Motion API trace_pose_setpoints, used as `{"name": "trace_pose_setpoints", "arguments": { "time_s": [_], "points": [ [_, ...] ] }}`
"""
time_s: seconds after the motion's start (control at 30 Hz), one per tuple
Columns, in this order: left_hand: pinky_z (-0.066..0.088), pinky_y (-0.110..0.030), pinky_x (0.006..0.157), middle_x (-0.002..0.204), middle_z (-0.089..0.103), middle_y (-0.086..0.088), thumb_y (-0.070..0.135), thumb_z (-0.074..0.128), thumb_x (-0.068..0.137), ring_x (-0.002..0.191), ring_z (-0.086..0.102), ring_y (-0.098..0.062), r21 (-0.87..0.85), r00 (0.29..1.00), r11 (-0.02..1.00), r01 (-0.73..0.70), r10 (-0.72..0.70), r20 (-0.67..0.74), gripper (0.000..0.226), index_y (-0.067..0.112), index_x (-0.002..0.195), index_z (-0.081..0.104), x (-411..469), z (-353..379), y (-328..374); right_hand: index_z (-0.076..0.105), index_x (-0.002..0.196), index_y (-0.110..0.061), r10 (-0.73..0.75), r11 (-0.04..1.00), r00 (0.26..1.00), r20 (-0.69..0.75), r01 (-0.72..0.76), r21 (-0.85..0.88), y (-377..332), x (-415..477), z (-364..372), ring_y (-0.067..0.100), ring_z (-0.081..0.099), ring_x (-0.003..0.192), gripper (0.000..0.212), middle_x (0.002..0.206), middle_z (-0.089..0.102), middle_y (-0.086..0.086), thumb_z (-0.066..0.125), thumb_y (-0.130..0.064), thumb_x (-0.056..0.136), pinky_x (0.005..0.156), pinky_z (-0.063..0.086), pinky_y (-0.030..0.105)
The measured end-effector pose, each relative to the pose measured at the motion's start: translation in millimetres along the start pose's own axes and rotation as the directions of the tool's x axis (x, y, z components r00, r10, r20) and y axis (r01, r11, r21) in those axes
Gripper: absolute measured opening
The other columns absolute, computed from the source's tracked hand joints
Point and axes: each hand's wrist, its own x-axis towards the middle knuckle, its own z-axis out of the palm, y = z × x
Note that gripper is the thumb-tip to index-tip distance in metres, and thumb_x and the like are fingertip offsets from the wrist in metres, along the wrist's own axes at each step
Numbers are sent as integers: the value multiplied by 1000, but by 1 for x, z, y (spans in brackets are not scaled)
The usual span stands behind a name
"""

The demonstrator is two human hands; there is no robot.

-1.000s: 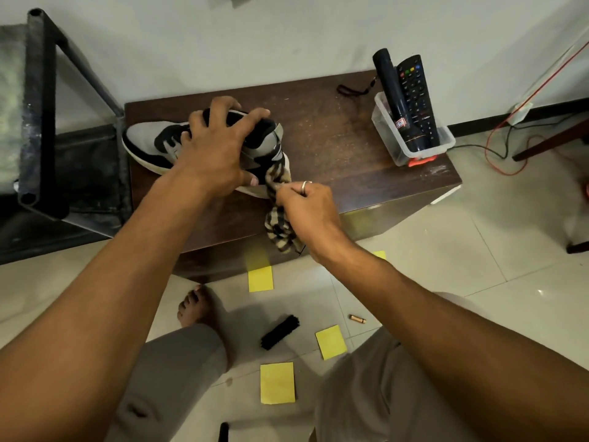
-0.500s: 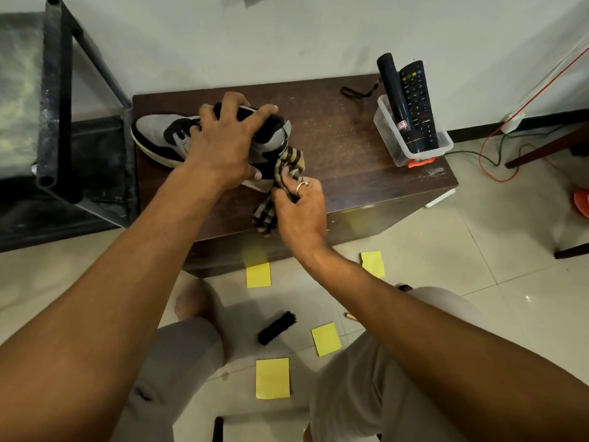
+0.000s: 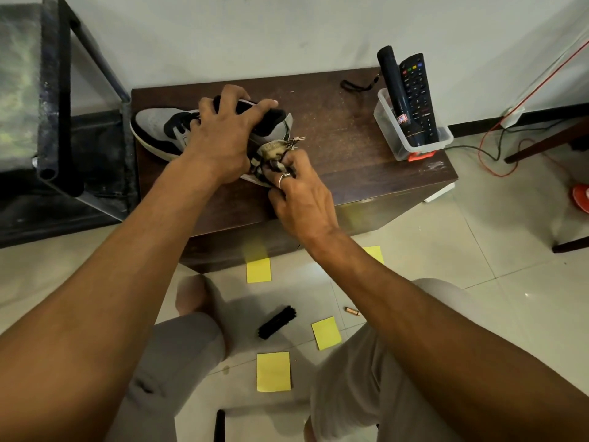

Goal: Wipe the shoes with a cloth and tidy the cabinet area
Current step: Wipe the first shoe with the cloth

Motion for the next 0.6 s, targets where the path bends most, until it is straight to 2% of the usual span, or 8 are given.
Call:
{"name": "trace_pose_setpoints", "arguments": {
  "time_s": [0.13,0.2,0.27,0.33,0.43,0.53,0.6],
  "points": [
    [38,-64,107,153,20,-6,11,80,78,132,27,-44,-27,1000,999,-18,18,-2,97,48,150,27,-2,2,-2,75,107,-12,111,992,992,52,-107,-72,-8,3,-19,26,61,85,23,122,54,3,61,-24,95,69,46,35],
    [36,-63,109,154,19,-6,18,89,72,134,25,-44,-37,1000,999,-8,9,14,105,49,151,26,-2,1,-2,75,104,-11,173,983,985,28,-171,-66,0,5,-26,24,61,80,24,119,55,1,59,-25,95,70,49,36],
    [35,-63,111,155,17,-5,23,92,69,137,23,-44,-44,1000,999,-3,4,26,110,49,151,24,-2,1,-1,76,104,-11,188,978,977,-103,-176,116,9,8,-28,13,57,77,21,113,54,-2,60,-22,95,69,55,40],
    [33,-63,112,156,16,-4,22,91,69,138,21,-43,-55,999,998,4,-2,35,109,48,151,24,-1,0,-1,75,114,-12,185,947,965,-186,-124,295,13,10,-25,9,54,83,23,114,50,-3,60,-15,96,69,57,37],
    [31,-61,113,155,15,-4,19,90,71,138,20,-43,-77,999,997,5,-2,46,107,48,151,25,0,-2,0,73,120,-10,237,892,971,-32,-204,403,14,10,-20,7,56,90,26,115,50,-5,60,-10,97,79,56,39],
    [30,-62,114,154,15,-2,19,90,71,138,19,-43,-99,999,995,8,-4,47,106,48,150,26,0,-1,0,77,114,-17,285,905,952,108,-305,296,20,14,-22,11,61,95,21,112,56,-5,64,-19,97,88,55,39],
    [30,-62,115,154,16,-2,19,91,71,138,19,-43,-104,999,995,9,-4,42,106,48,150,26,-1,0,-1,78,110,-20,340,906,934,107,-356,231,22,17,-29,9,61,95,21,111,59,-6,63,-22,97,89,55,36]
  ]
}}
